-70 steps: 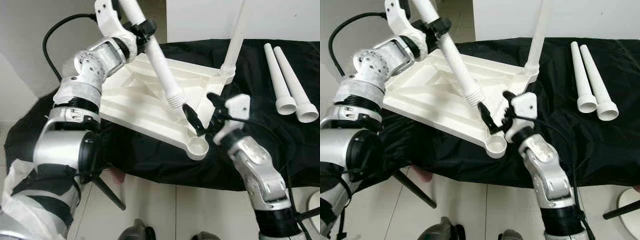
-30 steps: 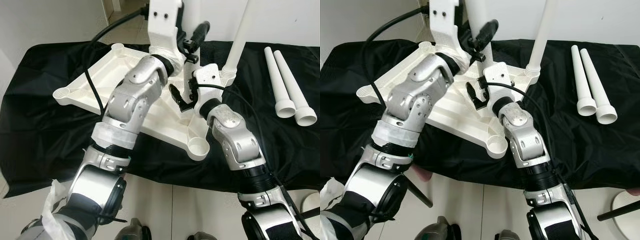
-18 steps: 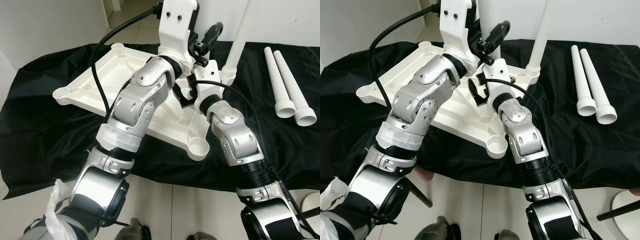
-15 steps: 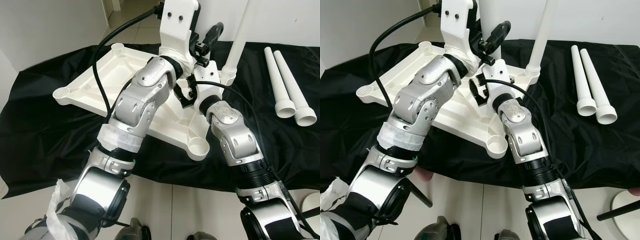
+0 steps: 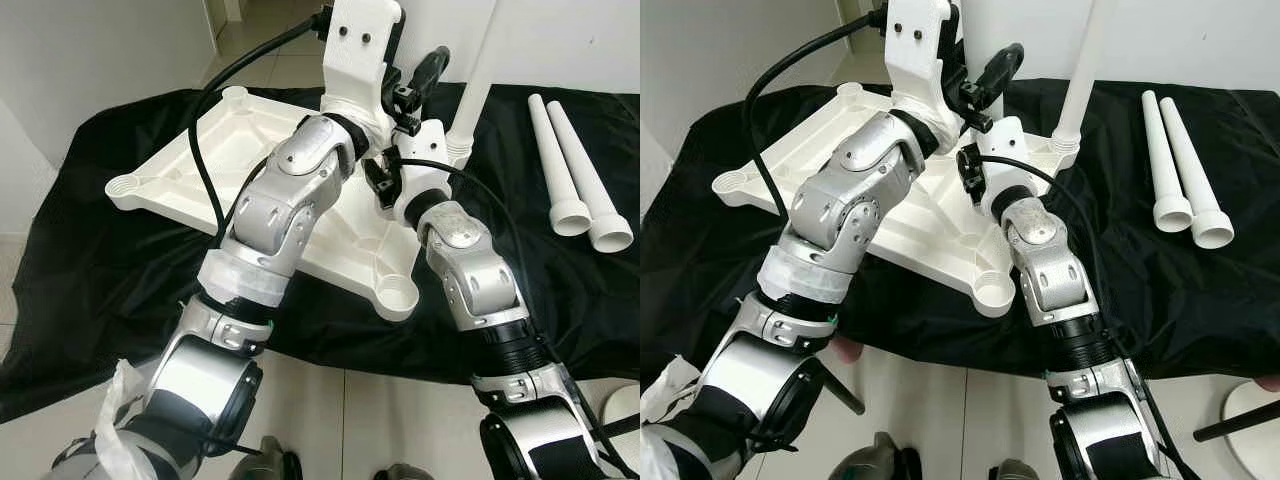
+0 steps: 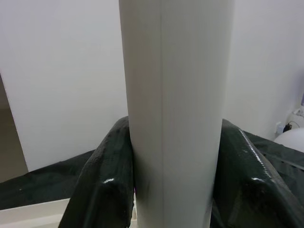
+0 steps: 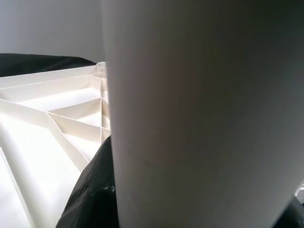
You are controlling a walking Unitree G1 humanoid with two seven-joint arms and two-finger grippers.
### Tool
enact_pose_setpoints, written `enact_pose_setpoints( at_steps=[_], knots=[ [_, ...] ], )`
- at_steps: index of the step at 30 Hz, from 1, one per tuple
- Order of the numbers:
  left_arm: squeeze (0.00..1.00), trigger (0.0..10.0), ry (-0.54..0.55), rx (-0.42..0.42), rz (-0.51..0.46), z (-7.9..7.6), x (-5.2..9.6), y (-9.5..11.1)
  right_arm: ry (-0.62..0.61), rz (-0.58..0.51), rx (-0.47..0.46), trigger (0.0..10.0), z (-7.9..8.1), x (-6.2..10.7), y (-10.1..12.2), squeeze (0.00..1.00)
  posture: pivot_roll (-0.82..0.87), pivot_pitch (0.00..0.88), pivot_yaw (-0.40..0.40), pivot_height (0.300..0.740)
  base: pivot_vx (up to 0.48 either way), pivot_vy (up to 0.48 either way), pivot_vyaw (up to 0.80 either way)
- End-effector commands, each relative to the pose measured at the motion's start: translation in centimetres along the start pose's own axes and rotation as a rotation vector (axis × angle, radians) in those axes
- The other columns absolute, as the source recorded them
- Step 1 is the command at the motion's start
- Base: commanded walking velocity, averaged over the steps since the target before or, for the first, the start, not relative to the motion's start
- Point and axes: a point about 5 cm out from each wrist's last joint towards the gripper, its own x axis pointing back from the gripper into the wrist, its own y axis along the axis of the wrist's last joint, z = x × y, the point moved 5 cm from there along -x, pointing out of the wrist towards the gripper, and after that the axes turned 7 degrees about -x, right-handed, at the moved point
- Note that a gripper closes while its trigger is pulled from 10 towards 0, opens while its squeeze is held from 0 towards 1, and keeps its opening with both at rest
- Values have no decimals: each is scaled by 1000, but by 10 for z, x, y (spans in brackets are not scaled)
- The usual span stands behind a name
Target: Building children table
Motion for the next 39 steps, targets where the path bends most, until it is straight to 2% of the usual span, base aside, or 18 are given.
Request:
enact_pose_setpoints(
  at_steps=[1,7,8,9,10,11,17,20,26,27,30,32,33,35,36,38,39],
  knots=[
    [1000,10000,-2,0,-23,-1,2,5,9,6,-10,10000,5,0,-1,0,-8,7,59,740,0,0,0],
    [1000,10000,-28,35,-36,-5,3,7,-11,12,-46,10000,4,1,-3,0,-6,6,56,740,0,0,0],
    [902,10000,-40,26,-38,-7,4,8,-24,17,-64,10000,3,2,-5,0,-6,6,56,740,0,0,0],
    [902,10000,-40,26,-38,-7,4,8,-24,17,-64,10000,3,2,-5,0,-6,6,56,740,0,0,0],
    [239,10000,-51,14,-41,-8,5,8,-35,23,-83,10000,2,2,-7,0,-6,6,56,740,0,0,0],
    [0,10000,-61,9,-48,-9,6,10,-45,24,-93,10000,0,3,-8,0,-6,6,56,740,0,0,0],
    [0,10000,-89,57,-94,-10,11,19,-123,23,-137,10000,-16,4,-10,0,-7,5,53,740,0,0,0],
    [0,10000,-75,95,-121,-5,17,23,-190,16,-170,10000,-30,7,-12,0,-7,5,53,740,0,0,0],
    [0,10000,-57,118,-127,3,25,23,-242,4,-187,10000,-41,13,-14,0,-7,7,51,740,0,0,0],
    [0,10000,-44,117,-103,8,32,16,-268,-7,-204,10000,-47,19,-17,0,-3,8,52,740,0,0,0],
    [0,10000,-39,106,-64,10,41,5,-291,-20,-219,10000,-52,25,-18,0,-1,13,49,740,0,0,0],
    [0,10000,-39,106,-64,10,41,5,-291,-20,-219,10000,-52,25,-18,0,-1,13,49,740,0,0,0],
    [0,10000,-46,95,-30,9,46,-4,-294,-25,-232,10000,-53,28,-20,0,-1,13,49,740,0,0,0],
    [0,10000,-46,95,-30,9,46,-4,-294,-25,-232,10000,-53,28,-20,0,-1,13,49,740,0,0,0],
    [0,10000,-64,66,7,5,53,-14,-293,-24,-241,10000,-53,31,-22,0,-1,21,48,740,0,0,0],
    [0,10000,-64,66,7,5,53,-14,-293,-24,-241,10000,-53,31,-22,0,-1,21,48,740,0,0,0],
    [0,10000,-85,49,44,-1,61,-26,-292,-20,-243,10000,-52,34,-25,0,-3,18,48,740,0,0,0]
  ],
)
